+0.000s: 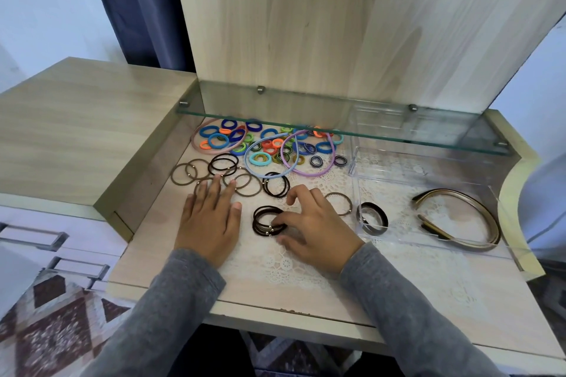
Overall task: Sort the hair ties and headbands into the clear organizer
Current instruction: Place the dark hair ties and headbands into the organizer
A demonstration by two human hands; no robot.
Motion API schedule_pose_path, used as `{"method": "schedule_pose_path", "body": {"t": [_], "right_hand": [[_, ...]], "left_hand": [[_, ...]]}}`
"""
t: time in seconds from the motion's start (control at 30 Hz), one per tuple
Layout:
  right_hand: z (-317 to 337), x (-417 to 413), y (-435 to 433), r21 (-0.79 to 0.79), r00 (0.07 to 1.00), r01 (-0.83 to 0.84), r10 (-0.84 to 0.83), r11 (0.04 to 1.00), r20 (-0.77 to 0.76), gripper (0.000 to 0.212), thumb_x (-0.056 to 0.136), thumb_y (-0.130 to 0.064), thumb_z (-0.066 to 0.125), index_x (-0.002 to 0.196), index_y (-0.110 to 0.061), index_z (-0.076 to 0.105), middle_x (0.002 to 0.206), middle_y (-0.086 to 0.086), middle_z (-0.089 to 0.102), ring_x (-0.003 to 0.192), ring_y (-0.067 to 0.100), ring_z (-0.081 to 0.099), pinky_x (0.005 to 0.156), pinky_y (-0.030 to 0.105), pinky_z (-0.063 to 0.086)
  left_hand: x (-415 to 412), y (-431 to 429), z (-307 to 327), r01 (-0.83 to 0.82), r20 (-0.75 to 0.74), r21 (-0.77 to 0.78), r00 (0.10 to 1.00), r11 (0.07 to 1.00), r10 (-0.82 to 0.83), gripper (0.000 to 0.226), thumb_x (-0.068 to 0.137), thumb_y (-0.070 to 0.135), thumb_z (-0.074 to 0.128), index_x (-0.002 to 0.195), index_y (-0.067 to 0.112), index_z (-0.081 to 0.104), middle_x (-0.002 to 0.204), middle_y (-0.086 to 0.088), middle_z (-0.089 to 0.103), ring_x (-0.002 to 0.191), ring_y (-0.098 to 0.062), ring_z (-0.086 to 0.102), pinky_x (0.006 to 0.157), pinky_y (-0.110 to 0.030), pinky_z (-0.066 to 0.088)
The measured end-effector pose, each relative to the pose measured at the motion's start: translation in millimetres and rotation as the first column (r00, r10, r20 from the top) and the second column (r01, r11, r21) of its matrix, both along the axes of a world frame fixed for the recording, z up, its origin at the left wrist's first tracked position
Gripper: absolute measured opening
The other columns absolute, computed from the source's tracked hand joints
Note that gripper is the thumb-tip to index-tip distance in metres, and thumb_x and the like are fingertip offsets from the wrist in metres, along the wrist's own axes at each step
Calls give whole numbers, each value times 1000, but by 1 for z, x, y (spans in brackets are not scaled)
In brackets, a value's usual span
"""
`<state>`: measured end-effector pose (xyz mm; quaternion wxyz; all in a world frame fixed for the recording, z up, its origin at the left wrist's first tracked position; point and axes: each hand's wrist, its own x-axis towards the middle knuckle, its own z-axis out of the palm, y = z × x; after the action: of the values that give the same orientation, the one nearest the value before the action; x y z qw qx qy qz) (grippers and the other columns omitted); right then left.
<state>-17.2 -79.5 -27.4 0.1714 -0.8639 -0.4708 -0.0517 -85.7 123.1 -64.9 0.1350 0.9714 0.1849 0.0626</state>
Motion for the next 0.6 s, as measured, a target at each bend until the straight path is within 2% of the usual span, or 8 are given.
{"method": "schedule_pose_path", "body": {"t": [0.13,0.23,0.33,0.4,0.47,0.53,0.6], "right_hand": [[-6,-2,7,55,997,4,-8,998,73,13,77,-27,73,87,-19,71,105,3,48,92,22,43,78,40,47],[-10,-4,11,92,991,-3,-9,996,132,11,70,-20,78,78,-16,71,96,3,51,85,23,46,70,38,47],[-12,-7,12,93,973,-21,-1,995,231,11,68,-19,79,72,-16,69,89,0,52,82,22,47,66,34,44],[-14,-8,11,113,972,-10,-17,994,235,11,68,-19,78,71,-15,69,87,-1,51,82,21,46,66,33,42],[-16,-7,10,169,982,32,-63,985,181,9,70,-18,78,74,-15,70,87,-1,51,82,20,45,66,32,41],[-18,-4,8,246,990,87,-112,965,89,9,72,-17,77,79,-15,72,87,-2,51,81,19,44,68,30,40],[-20,0,5,340,984,175,-169,924,-45,9,75,-19,74,82,-14,73,87,-6,48,84,16,40,74,26,38]], "left_hand": [[-1,0,1,-8,20,-8,1000,1000,8,71,85,52,3,151,31,18,161,2,10,148,-18,4,118,-37,1],[-3,-1,1,-40,110,64,993,997,32,65,87,47,14,144,27,37,155,-3,30,145,-23,22,116,-44,12],[-6,-3,5,5,325,140,944,990,-51,47,86,35,34,124,19,58,131,-4,57,124,-26,50,105,-45,32],[-8,-5,8,55,446,200,884,978,-141,36,84,26,44,113,19,64,117,0,63,109,-23,58,95,-40,38],[-9,-7,10,89,477,225,858,970,-190,30,82,21,50,108,19,65,111,0,64,101,-22,59,87,-38,42],[-7,-8,9,132,491,129,852,983,-179,27,83,19,51,107,18,65,107,1,63,93,-19,60,78,-33,48],[-5,-14,10,168,555,-116,829,979,-76,22,86,16,51,104,16,64,102,4,63,85,-11,60,72,-26,51]]}}
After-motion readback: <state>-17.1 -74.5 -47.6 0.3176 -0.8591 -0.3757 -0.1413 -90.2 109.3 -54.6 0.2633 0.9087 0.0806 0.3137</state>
